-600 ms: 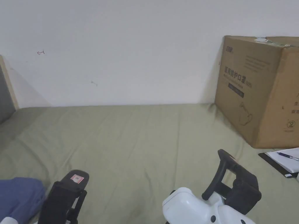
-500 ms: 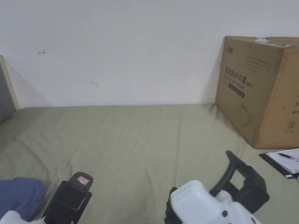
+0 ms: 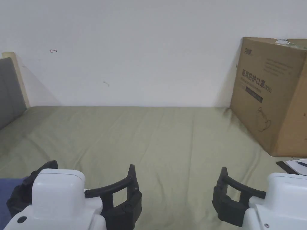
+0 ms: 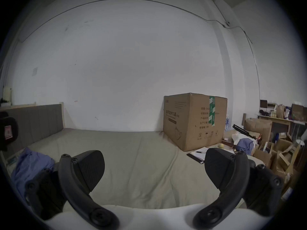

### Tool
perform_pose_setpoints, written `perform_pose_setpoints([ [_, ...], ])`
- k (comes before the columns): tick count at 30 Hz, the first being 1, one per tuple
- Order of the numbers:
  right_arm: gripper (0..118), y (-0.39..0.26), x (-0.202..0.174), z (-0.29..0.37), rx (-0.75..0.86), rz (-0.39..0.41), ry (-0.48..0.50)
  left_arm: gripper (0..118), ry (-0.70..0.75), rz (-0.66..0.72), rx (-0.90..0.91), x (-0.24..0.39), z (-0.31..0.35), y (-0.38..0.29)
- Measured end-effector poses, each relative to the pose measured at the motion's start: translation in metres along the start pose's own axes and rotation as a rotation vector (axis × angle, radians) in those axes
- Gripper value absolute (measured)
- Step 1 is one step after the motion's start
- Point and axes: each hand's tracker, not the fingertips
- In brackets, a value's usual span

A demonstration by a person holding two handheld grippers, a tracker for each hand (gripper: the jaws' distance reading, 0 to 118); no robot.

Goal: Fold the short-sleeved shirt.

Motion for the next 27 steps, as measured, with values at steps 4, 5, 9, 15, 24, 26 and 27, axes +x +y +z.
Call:
perform_pose_setpoints([
  [4,118,0.003,-0.001,0.0,-0.017,-0.085,0.066,118,0.0,-0.033,-0.021,-0.001,-0.003,-0.006],
  [5,118,0.002,-0.001,0.001,-0.019,-0.09,0.081,118,-0.011,-0.027,-0.03,-0.001,-0.004,-0.007],
  [9,112,0.001,-0.004,0.003,-0.014,-0.058,0.101,112,-0.02,-0.012,-0.072,-0.001,-0.003,-0.004],
  [15,11,0.002,-0.007,0.002,-0.045,-0.013,0.071,1,-0.006,0.029,-0.039,-0.001,-0.003,-0.004],
  [24,0,0.005,-0.005,0.002,-0.044,-0.041,0.108,0,0.048,0.085,-0.071,-0.023,-0.003,-0.002],
  [26,0,0.007,-0.011,-0.001,-0.045,-0.019,0.134,0,0.085,0.07,-0.07,-0.025,-0.001,-0.002],
  [27,0,0.009,-0.017,-0.001,-0.044,-0.015,0.154,0,0.095,0.065,-0.076,-0.03,0.0,0.0],
])
